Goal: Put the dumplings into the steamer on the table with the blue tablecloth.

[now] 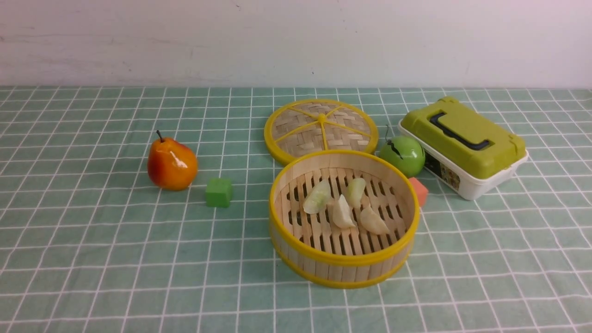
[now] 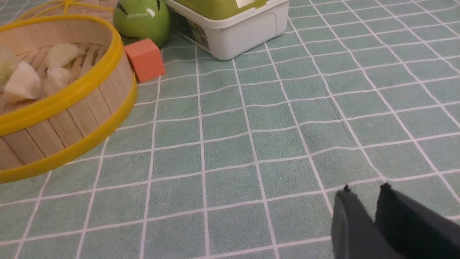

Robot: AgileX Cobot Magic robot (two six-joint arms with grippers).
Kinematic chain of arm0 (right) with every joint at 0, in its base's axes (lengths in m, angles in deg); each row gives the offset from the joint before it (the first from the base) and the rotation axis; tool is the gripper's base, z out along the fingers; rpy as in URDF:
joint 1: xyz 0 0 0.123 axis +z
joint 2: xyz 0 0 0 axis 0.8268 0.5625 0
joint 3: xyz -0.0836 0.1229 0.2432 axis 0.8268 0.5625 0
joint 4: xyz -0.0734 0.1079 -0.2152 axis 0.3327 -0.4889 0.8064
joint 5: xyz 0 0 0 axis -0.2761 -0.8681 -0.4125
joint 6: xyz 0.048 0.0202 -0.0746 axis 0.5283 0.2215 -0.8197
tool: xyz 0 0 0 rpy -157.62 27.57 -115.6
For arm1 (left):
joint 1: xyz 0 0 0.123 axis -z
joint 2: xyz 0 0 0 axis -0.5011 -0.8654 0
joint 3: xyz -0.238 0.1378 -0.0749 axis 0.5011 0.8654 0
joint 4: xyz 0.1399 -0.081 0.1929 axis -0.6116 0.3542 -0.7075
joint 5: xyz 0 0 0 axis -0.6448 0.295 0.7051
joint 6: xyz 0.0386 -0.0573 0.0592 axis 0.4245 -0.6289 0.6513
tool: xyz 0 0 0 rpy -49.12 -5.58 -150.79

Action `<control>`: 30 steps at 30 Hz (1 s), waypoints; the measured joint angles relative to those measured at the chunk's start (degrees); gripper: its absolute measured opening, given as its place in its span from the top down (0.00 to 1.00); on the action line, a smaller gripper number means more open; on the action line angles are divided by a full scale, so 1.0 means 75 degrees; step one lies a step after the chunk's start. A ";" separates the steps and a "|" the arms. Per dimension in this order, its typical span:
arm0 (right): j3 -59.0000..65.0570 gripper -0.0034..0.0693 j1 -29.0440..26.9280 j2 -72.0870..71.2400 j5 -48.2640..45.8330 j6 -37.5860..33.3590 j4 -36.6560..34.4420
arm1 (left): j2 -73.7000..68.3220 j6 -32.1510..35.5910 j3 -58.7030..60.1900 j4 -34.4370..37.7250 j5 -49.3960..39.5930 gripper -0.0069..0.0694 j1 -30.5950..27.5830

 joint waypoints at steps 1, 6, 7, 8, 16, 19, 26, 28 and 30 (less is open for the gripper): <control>0.0000 0.79 0.0000 0.0000 0.0000 0.0000 0.0000 | 0.0000 0.0000 0.0000 0.0000 0.0000 0.93 0.0000; 0.0000 0.78 0.0000 0.0000 0.0000 0.0000 0.0000 | 0.0000 0.0000 0.0000 -0.0003 0.0000 0.93 0.0000; 0.0000 0.78 0.0000 0.0000 0.0000 0.0000 0.0000 | 0.0000 0.0000 0.0000 -0.0003 0.0000 0.93 0.0000; 0.0000 0.78 0.0000 0.0000 0.0000 0.0000 0.0000 | 0.0000 0.0000 0.0000 -0.0003 0.0000 0.93 0.0000; 0.0000 0.77 0.0000 0.0000 0.0000 0.0000 0.0000 | 0.0000 0.0000 0.0000 -0.0003 0.0000 0.93 0.0000; 0.0000 0.76 0.0000 0.0000 0.0000 0.0000 0.0000 | 0.0000 0.0000 0.0000 -0.0003 0.0000 0.93 0.0000; 0.0000 0.75 0.0000 0.0000 0.0000 0.0000 0.0000 | 0.0000 0.0000 0.0000 -0.0003 0.0000 0.92 0.0000; 0.0000 0.75 0.0000 0.0000 0.0000 0.0000 0.0000 | 0.0000 0.0000 0.0000 -0.0003 0.0000 0.92 0.0000; 0.0000 0.75 0.0000 0.0000 0.0000 0.0000 0.0000 | 0.0000 0.0000 0.0000 -0.0003 0.0000 0.92 0.0000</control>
